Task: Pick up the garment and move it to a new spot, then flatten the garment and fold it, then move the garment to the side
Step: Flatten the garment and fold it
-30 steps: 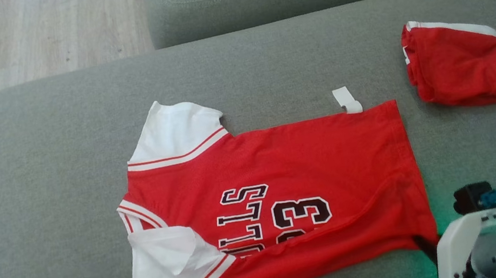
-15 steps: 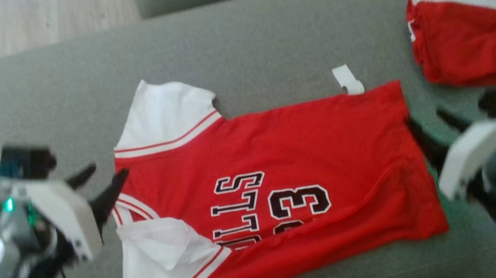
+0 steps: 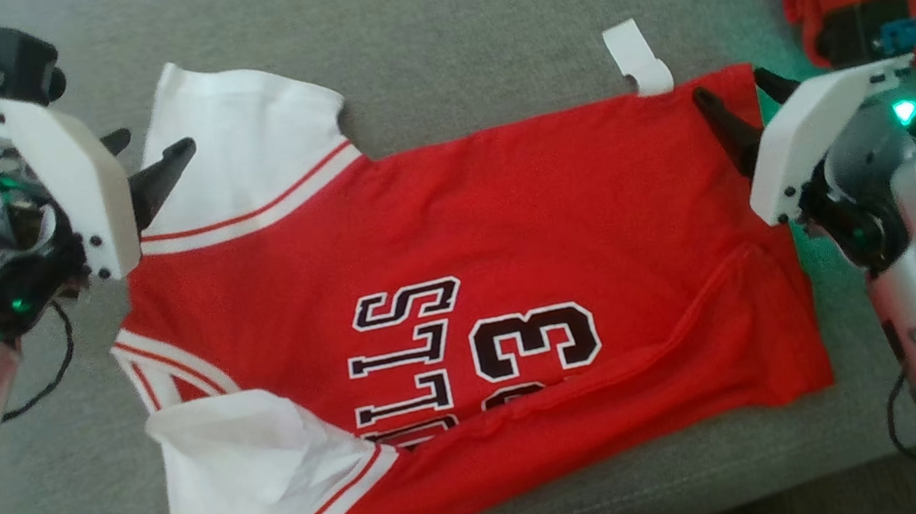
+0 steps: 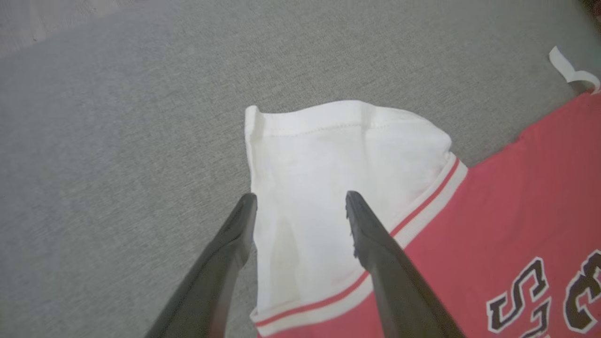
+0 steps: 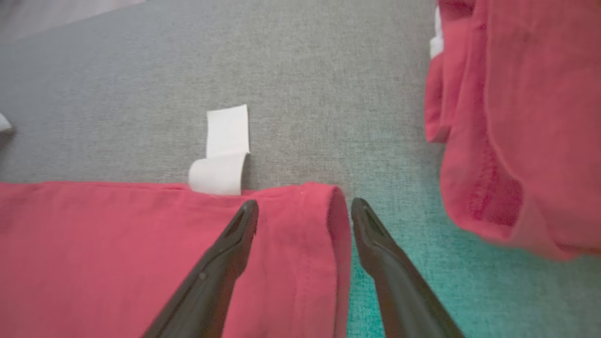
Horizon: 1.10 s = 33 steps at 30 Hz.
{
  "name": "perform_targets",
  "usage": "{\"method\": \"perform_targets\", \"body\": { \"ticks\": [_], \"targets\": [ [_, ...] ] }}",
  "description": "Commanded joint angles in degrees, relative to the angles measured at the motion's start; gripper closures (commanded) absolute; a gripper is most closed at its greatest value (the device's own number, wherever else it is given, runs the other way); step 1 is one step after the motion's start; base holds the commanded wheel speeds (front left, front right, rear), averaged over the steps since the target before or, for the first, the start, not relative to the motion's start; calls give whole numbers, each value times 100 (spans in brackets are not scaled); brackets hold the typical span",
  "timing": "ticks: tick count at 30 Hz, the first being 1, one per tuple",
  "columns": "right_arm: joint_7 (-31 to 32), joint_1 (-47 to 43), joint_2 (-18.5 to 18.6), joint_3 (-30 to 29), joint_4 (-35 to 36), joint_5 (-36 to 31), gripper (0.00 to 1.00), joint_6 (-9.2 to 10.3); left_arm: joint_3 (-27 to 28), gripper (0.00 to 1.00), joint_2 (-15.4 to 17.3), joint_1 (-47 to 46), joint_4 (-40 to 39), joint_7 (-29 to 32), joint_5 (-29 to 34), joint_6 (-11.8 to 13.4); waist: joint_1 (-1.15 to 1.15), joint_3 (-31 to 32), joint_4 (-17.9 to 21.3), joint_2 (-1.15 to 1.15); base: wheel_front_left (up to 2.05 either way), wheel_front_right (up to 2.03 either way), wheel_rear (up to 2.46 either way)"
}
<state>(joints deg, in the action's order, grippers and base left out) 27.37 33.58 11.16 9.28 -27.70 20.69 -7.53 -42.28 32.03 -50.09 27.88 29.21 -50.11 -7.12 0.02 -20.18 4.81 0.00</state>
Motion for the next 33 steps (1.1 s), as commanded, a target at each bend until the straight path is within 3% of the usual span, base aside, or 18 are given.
{"method": "perform_targets", "body": {
  "ticks": [1, 18, 20, 21, 22, 23, 24, 26, 27, 28, 33],
  "targets": [
    [-136, 276, -37, 155, 36, 2, 0, 4, 67, 0, 207, -442, -20, 1, -94, -32, -2, -224, 167, 0, 0, 0, 0],
    [-501, 864, -188, 1271, -846, 513, 0, 4, -941, 0, 477, -1542, 1242, -367, -494, -36, -2, -560, 583, 0, 0, 0, 0],
    [-469, 875, -168, 1376, -923, 584, 12, 4, -1080, 0, 481, -1536, 1321, -238, -619, -36, -2, -535, 604, 0, 0, 0, 0],
    [-466, 883, -153, 1419, -951, 617, 14, 4, -1160, 10, 492, -1543, 1329, -207, -648, -36, -2, -523, 609, 0, 0, 0, 0],
    [-473, 891, -142, 1456, -976, 653, 17, 4, -1219, 51, 496, -1547, 1333, -200, -696, -36, -2, -509, 612, 0, 0, 0, 0],
    [-483, 896, -131, 1490, -1000, 689, 23, 4, -1262, 71, 496, -1554, 1338, -215, -746, -36, -2, -495, 611, 0, 0, 0, 0],
    [-488, 902, -114, 1527, -1025, 720, 35, 4, -1303, 100, 503, -1573, 1346, -270, -763, -36, -2, -485, 606, 0, 0, 0, 0],
    [-518, 918, -88, 1608, -1058, 790, 58, 4, -1394, 100, 511, -1623, 1410, -409, -730, -36, -2, -461, 596, 0, 0, 0, 0],
    [-570, 932, -74, 1647, -1057, 821, 93, 4, -1430, 100, 508, -1647, 1454, -484, -717, -36, -2, -450, 590, 0, 0, 0, 0],
    [-631, 948, -59, 1668, -1063, 848, 100, 4, -1456, 100, 498, -1667, 1498, -558, -719, -36, -2, -438, 582, 0, 0, 0, 0],
    [-1211, 1073, 26, 1564, -1186, 786, 100, 4, -1591, 100, 445, -1785, 1658, -1019, -682, -36, -2, -349, 487, 0, 0, 0, 0]
  ]
}}
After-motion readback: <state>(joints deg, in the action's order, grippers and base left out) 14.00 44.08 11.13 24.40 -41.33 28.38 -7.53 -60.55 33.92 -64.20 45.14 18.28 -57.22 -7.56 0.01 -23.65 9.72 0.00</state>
